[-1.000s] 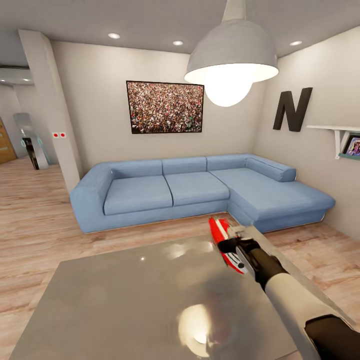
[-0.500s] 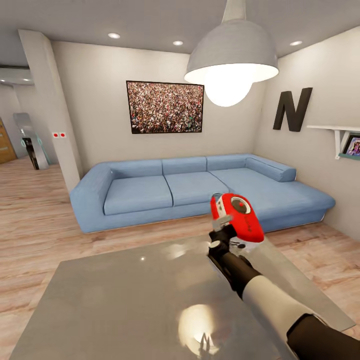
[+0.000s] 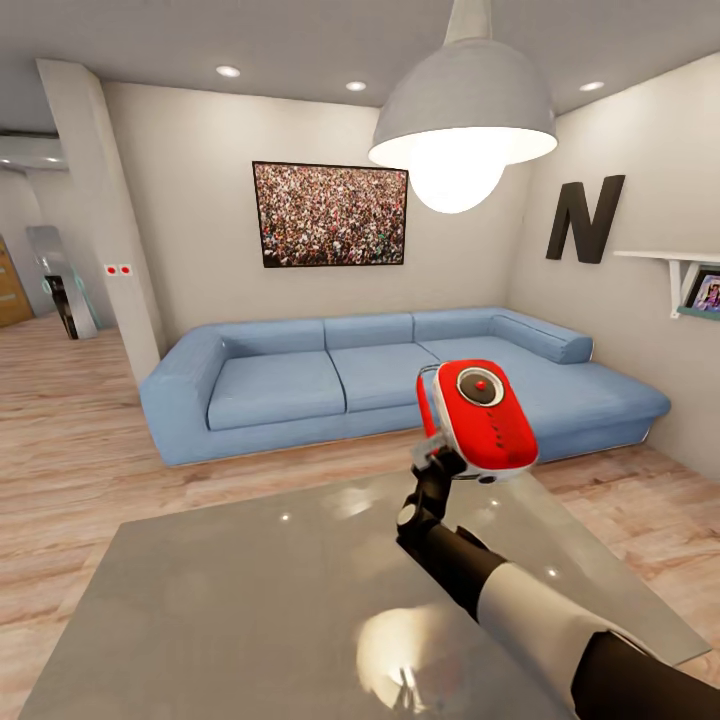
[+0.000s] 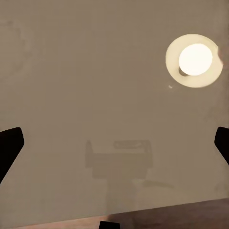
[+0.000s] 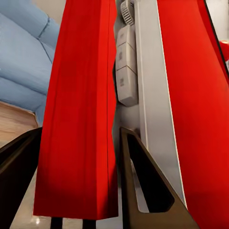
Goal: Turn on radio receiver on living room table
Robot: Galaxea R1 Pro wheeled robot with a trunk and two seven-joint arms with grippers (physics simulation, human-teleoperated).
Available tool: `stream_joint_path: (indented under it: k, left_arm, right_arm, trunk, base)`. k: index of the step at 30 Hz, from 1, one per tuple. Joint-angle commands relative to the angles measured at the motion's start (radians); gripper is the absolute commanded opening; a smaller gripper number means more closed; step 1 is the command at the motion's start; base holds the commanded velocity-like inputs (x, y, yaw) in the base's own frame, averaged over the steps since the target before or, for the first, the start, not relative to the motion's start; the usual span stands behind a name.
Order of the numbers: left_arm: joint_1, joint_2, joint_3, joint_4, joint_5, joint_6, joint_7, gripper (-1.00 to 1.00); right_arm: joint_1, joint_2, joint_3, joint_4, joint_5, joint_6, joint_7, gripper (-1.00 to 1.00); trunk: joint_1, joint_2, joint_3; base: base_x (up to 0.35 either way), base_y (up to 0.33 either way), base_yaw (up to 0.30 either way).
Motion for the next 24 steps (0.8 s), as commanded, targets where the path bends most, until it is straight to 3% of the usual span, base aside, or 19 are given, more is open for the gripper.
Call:
stream_joint_path:
  k: [1,6,24]
  left_arm:
    - [0.000,0.000,0.000,0.000,0.000,0.000,0.000,1.00]
    - [0.000,0.000,0.000,0.000,0.000,0.000,0.000,1.00]
    - [0.000,0.000,0.000,0.000,0.000,0.001,0.000,1.00]
  right_arm:
    - [0.000,0.000,0.011,0.000,0.005,0.003,-0.002,-1.00]
    - [0.001,-0.002,0.053,0.004,0.000,0.000,-0.003,-1.00]
    - [0.002,-0.003,0.066,0.004,0.004,0.003,-0.011,-1.00]
  trunk:
    - [0.000,0.000,0.000]
    - [0.000,0.000,0.000]
    - [0.000,0.000,0.000]
  base:
    - [0.000,0.000,0.000]
    - [0.000,0.000,0.000]
    - [0.000,0.000,0.000]
